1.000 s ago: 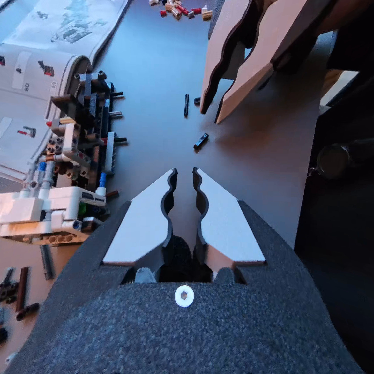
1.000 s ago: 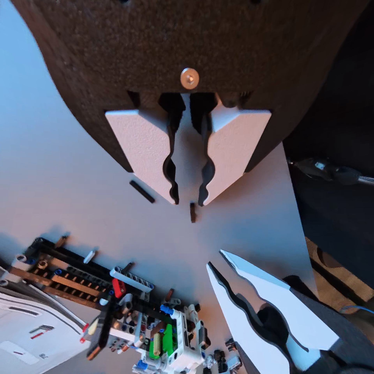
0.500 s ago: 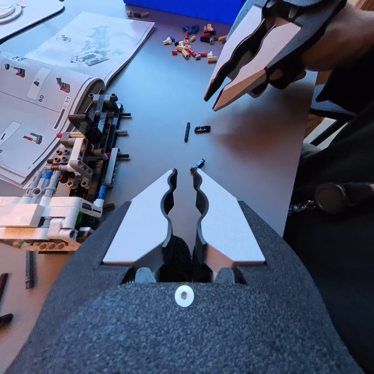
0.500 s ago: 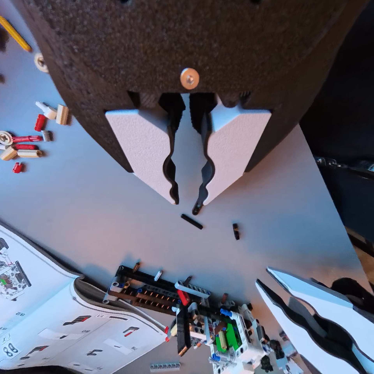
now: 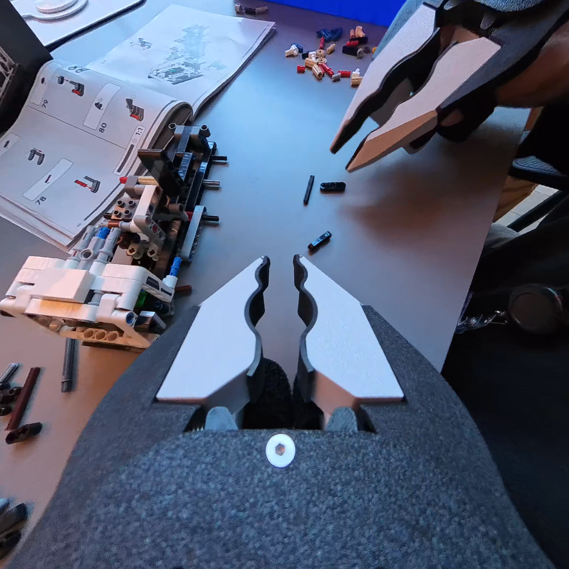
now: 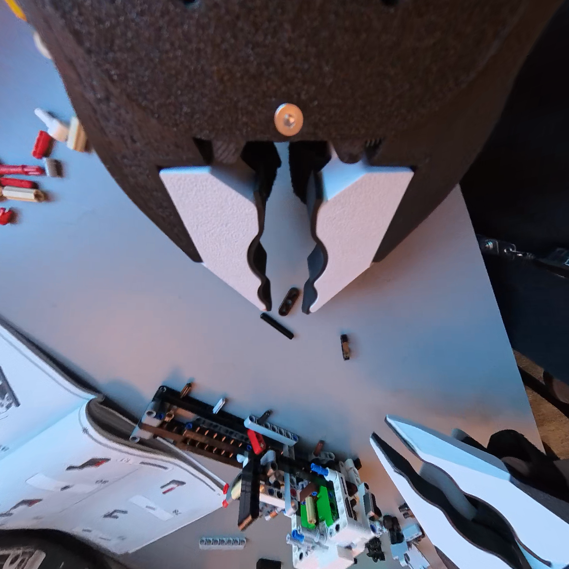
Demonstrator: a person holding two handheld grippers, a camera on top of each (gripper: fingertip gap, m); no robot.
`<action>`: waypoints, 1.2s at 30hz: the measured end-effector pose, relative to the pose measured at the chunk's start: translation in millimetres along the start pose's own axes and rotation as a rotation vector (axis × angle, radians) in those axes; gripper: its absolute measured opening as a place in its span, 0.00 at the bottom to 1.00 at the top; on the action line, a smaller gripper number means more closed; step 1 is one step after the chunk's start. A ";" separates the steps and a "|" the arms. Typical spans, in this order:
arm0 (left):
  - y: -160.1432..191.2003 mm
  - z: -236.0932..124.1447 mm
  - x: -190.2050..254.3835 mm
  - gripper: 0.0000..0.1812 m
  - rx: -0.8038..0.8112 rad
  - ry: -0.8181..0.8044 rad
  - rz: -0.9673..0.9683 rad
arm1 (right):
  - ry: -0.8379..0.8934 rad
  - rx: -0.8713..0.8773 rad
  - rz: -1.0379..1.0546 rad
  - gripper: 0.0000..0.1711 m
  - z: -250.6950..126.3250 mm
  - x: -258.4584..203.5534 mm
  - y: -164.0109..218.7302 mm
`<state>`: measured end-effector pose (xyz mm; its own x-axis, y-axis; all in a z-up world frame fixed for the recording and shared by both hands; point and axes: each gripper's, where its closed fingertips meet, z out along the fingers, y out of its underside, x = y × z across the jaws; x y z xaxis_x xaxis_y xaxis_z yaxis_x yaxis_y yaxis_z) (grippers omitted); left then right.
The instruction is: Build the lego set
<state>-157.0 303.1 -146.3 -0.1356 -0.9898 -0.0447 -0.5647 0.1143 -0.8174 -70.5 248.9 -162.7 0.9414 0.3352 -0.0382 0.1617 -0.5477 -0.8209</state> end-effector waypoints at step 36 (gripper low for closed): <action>12.2 -8.6 -3.2 0.08 -0.009 -0.043 -0.022 | -0.397 -0.494 -0.483 0.02 34.1 3.9 6.1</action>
<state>-170.5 308.3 -151.2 -0.0880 -0.9948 -0.0514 -0.5748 0.0928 -0.8130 -75.8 273.1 -187.2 0.5733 0.8191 -0.0190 0.7249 -0.5178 -0.4544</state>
